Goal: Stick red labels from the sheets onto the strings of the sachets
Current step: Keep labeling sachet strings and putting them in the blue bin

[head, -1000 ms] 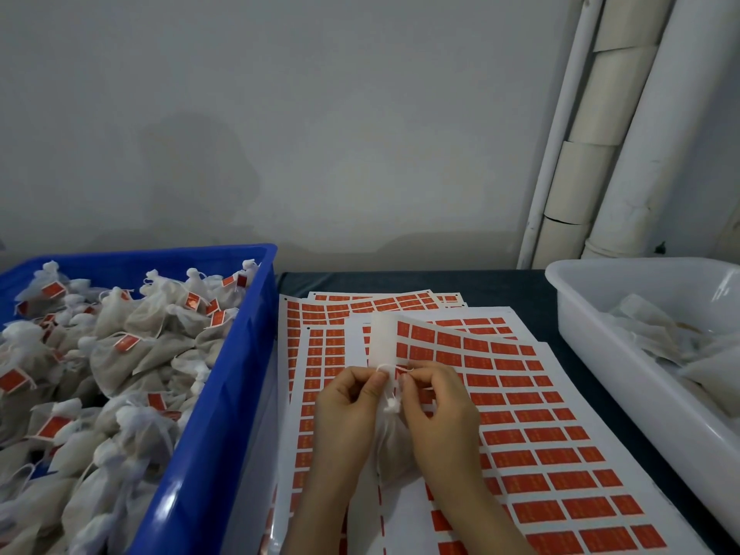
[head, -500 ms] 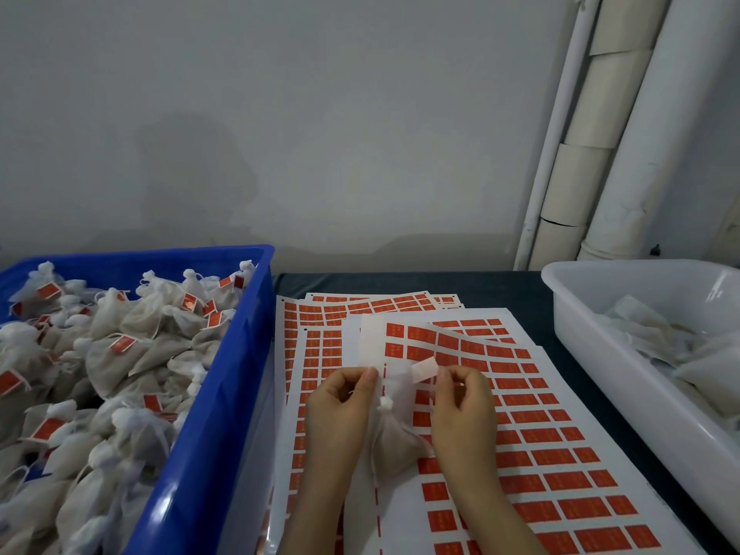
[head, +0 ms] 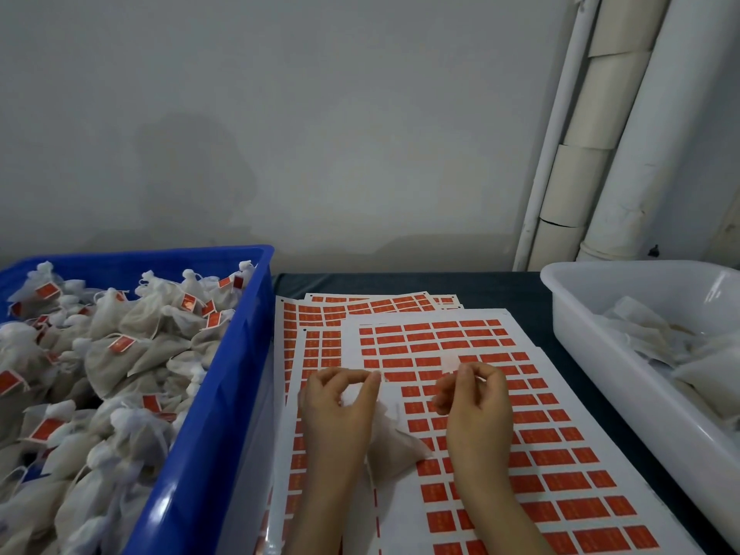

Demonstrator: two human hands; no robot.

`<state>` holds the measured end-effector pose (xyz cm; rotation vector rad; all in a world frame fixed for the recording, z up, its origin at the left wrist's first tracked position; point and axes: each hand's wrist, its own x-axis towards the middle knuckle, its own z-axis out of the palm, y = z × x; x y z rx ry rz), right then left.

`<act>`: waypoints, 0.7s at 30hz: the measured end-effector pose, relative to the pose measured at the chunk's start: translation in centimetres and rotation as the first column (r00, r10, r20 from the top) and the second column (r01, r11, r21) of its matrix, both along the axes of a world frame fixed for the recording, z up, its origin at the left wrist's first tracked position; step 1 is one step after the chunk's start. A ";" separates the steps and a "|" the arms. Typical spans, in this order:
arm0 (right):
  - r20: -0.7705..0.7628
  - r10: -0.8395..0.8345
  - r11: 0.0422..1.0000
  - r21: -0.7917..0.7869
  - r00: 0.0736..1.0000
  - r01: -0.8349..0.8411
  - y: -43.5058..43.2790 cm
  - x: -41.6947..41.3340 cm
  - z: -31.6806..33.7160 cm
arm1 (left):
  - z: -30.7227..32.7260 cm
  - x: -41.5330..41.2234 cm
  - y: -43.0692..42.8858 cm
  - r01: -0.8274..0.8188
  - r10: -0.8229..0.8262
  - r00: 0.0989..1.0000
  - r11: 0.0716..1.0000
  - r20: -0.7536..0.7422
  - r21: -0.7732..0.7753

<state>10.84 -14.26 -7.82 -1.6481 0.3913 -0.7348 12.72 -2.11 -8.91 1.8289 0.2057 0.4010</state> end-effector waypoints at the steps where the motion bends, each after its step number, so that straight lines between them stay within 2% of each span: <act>1: 0.005 0.003 1.000 0.003 1.000 -0.003 0.1 0.0 0.1 | 0.1 0.0 -0.1 0.044 -0.045 0.999 0.998 -0.011 -0.053; 5: 0.023 0.037 0.999 0.018 0.999 -0.037 0.2 0.0 0.0 | 0.7 -0.4 -0.3 0.187 -0.202 0.979 0.932 -0.016 -0.310; 10: 0.018 0.070 0.997 -0.032 0.997 -0.069 0.3 -0.1 -0.1 | 1.6 -0.8 -0.5 0.202 -0.255 0.965 0.875 -0.063 -0.439; 15: -0.047 0.122 0.985 -0.116 0.991 -0.127 0.4 -0.3 0.0 | 1.9 -1.3 -0.9 0.225 -0.320 0.939 0.847 -0.124 -0.481; 18: -0.072 0.278 0.959 -0.029 0.958 -0.281 0.4 -0.4 0.3 | 2.0 -1.6 -1.2 0.292 -0.392 0.912 0.828 -0.121 -0.479; 21: -0.099 0.484 0.870 0.161 0.869 -0.466 0.7 -0.5 1.0 | 2.1 -1.8 -1.3 0.333 -0.431 0.894 0.824 -0.125 -0.458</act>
